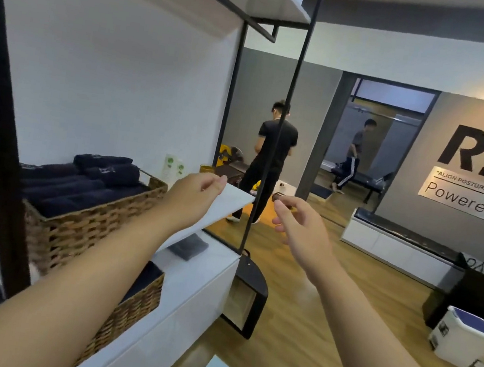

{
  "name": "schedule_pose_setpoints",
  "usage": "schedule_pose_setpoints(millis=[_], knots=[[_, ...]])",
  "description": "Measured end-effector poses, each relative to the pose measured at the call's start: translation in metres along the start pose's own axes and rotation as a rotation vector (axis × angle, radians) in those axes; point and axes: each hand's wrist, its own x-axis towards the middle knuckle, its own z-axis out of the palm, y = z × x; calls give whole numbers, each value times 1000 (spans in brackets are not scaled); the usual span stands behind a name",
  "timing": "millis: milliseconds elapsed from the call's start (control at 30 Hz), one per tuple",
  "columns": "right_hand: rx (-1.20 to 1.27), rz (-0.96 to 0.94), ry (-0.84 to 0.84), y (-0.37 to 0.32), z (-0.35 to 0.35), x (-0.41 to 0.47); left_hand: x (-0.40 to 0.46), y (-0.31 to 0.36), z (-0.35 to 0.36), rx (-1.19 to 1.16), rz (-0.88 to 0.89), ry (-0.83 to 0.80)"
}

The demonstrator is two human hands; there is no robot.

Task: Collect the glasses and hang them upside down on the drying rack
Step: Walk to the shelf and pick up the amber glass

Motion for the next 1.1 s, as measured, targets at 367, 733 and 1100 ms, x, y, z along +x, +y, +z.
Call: schedule_pose_setpoints(millis=[367, 733, 1100], knots=[[50, 47, -35, 85, 56, 194, 210, -95, 72, 38, -30, -33], [61, 93, -61, 175, 83, 383, 385, -185, 158, 98, -132, 4], [87, 30, -272, 280, 112, 550, 498, -274, 209, 267, -335, 280]])
